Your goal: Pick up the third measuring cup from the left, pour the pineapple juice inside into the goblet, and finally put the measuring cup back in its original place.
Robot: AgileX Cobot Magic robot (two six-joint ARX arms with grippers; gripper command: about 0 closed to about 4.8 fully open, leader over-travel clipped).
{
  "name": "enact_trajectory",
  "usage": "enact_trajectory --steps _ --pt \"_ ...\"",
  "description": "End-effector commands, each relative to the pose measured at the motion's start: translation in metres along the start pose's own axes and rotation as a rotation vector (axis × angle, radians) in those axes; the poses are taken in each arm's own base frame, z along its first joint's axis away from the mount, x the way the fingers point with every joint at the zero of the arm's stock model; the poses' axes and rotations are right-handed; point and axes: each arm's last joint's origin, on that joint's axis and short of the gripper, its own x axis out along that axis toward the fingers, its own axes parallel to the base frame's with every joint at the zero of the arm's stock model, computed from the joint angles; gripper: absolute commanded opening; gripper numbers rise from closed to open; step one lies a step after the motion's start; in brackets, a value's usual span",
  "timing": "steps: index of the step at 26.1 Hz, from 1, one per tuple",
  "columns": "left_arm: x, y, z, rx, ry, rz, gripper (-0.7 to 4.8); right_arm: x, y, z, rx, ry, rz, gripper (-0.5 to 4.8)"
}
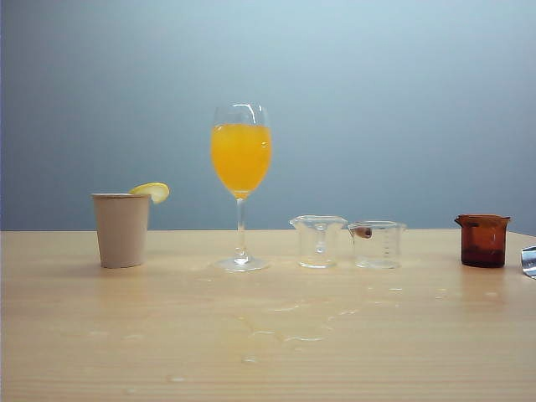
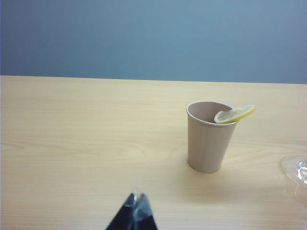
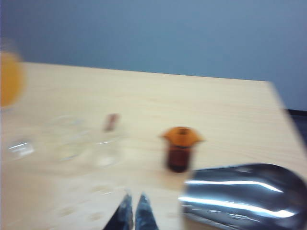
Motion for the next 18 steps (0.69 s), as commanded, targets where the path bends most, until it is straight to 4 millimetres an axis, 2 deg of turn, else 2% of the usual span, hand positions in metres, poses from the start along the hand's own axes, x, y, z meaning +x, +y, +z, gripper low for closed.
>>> enact_trajectory --steps 1,4,8,14,18 --pt "0.0 0.0 0.002 0.0 -0.01 0.005 0.04 0.006 -0.006 -0.012 0.014 -0.04 -0.178 0.22" --pt "0.0 0.0 0.002 0.0 -0.01 0.005 0.04 0.017 -0.01 -0.029 0.02 -0.067 -0.153 0.22" --pt "0.0 0.0 0.002 0.0 -0.009 0.005 0.04 0.023 -0.015 -0.039 0.017 -0.099 -0.085 0.22" --pt "0.0 0.0 0.002 0.0 -0.01 0.005 0.04 0.028 -0.022 -0.049 0.015 -0.164 -0.163 0.22" --pt "0.0 0.0 0.002 0.0 -0.01 0.005 0.04 0.03 -0.023 -0.056 0.024 -0.149 -0.176 0.22"
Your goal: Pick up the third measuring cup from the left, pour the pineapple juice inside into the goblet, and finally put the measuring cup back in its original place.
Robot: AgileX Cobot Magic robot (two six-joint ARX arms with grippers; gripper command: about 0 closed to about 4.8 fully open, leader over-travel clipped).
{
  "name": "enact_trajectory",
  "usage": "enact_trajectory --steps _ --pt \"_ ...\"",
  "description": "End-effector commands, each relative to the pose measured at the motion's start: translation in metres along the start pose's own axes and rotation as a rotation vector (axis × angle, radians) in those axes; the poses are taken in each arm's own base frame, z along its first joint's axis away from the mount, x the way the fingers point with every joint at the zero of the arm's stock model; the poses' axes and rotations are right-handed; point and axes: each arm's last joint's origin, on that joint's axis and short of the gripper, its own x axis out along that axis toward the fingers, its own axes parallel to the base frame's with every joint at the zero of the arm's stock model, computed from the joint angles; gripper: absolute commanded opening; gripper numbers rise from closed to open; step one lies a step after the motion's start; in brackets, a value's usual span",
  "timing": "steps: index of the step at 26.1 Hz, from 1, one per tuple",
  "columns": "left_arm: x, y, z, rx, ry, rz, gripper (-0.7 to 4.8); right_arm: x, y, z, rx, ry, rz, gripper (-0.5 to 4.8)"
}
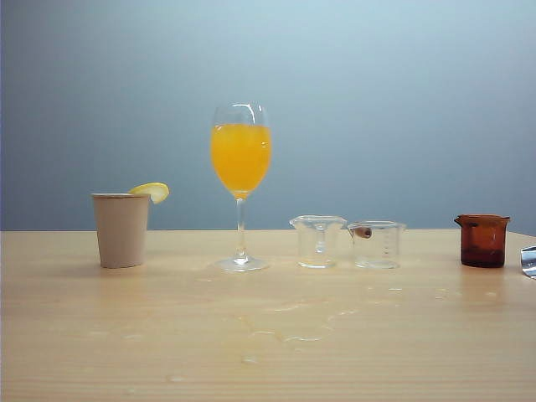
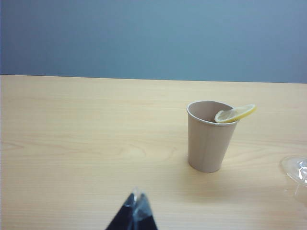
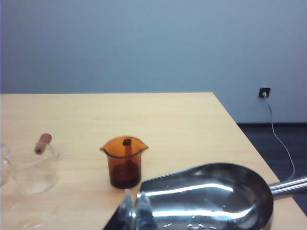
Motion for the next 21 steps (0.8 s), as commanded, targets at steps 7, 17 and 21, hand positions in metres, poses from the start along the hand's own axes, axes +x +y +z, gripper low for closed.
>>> enact_trajectory --steps 7,17,21 --pt "-0.0002 0.0003 0.0021 0.0 -0.011 0.004 0.04 0.0003 -0.0002 -0.0008 0.006 -0.008 -0.008 0.22" --pt "-0.0002 0.0003 0.0021 0.0 -0.011 0.004 0.04 0.0003 -0.0002 -0.0011 0.006 -0.006 -0.006 0.22" --pt "-0.0002 0.0003 0.0021 0.0 -0.011 0.004 0.04 0.0003 -0.0002 -0.0011 0.006 -0.006 -0.006 0.22"
